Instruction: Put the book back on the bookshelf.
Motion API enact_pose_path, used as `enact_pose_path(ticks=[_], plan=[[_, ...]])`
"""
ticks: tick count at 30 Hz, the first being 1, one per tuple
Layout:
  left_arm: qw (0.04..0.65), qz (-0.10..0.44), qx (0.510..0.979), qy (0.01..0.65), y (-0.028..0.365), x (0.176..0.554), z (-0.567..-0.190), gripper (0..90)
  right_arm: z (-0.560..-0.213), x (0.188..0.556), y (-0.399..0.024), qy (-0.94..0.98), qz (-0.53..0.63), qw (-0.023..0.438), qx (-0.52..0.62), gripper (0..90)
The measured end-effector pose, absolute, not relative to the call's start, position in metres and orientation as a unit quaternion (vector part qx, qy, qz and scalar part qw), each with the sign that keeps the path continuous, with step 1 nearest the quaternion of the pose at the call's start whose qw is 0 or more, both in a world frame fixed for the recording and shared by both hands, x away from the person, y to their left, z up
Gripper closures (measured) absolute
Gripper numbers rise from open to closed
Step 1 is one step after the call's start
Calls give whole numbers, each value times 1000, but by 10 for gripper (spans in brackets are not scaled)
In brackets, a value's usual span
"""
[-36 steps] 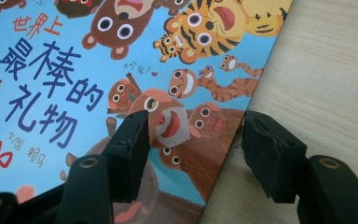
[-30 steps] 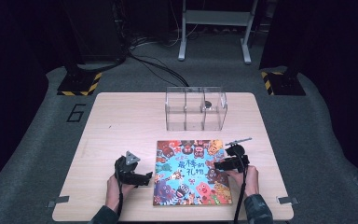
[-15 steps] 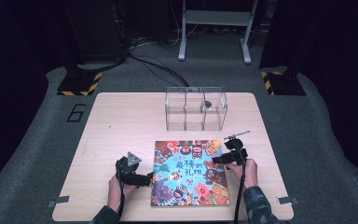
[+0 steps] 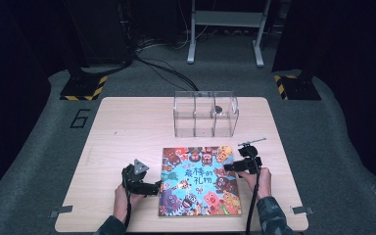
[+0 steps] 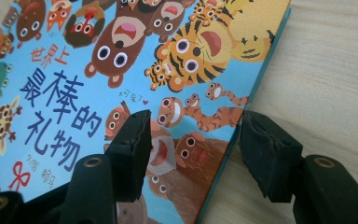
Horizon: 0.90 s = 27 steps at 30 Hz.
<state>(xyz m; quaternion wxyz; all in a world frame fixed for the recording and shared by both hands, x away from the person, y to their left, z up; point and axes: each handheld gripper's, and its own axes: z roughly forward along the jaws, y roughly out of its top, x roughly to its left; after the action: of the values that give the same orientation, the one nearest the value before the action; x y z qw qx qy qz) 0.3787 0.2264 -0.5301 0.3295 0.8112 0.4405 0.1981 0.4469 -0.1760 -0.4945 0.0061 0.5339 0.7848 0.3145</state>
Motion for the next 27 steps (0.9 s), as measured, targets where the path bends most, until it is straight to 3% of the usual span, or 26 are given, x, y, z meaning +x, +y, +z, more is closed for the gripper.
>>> enact_pose_path(ticks=[27], plan=[[331,197,813,437,227,379,-530,1,-443,444,-182,760,381,-15,526,454]])
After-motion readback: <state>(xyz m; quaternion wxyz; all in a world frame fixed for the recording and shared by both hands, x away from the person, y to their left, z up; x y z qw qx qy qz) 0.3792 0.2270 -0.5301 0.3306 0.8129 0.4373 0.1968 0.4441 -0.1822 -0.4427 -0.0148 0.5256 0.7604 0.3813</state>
